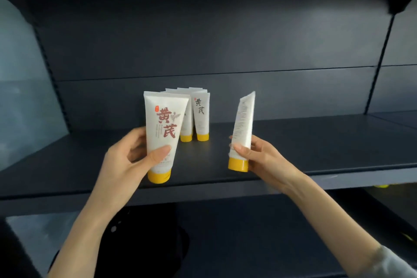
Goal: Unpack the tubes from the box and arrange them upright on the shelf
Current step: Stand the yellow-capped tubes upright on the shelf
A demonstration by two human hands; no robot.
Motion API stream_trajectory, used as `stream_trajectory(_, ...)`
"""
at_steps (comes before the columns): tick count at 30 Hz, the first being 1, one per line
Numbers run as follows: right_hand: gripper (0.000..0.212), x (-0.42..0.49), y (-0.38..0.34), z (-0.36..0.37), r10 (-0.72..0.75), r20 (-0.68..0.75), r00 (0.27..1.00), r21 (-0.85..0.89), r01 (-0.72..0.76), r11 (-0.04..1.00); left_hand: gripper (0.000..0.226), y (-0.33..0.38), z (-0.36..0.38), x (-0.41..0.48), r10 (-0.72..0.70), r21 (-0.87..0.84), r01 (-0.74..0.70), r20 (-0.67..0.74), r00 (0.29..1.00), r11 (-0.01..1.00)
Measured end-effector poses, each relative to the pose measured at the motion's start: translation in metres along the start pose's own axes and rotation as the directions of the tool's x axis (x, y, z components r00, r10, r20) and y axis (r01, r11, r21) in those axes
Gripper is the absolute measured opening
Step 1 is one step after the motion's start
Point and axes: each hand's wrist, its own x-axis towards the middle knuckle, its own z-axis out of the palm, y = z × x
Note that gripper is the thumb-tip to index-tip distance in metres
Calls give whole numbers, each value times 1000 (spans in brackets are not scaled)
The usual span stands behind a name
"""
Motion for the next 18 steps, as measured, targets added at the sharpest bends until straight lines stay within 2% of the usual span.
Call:
stream_trajectory(2, 57, 12, -2, 14, -14, -29, 999, -134, 10, 991, 33, -4, -19, 10, 11, 2, -11, 20, 1000, 1000)
stream_trajectory(4, 55, 24, -1, 31, -32, -62, 998, -177, 21, 984, 33, -10, -39, 19, 15, 2, -15, 42, 999, 1000)
stream_trajectory(9, 47, 48, 13, 76, -47, -147, 988, -141, 26, 990, 29, -29, -87, 34, 25, 12, -26, 99, 995, 1000)
stream_trajectory(14, 56, 63, 26, 112, 7, -229, 973, -85, -28, 996, 31, -51, -124, 39, -4, -16, 6, 137, 991, 1000)
stream_trajectory(18, 51, 86, 29, 134, 6, -305, 952, -94, -36, 995, 34, -66, -147, 42, -28, -24, 31, 132, 991, 999)
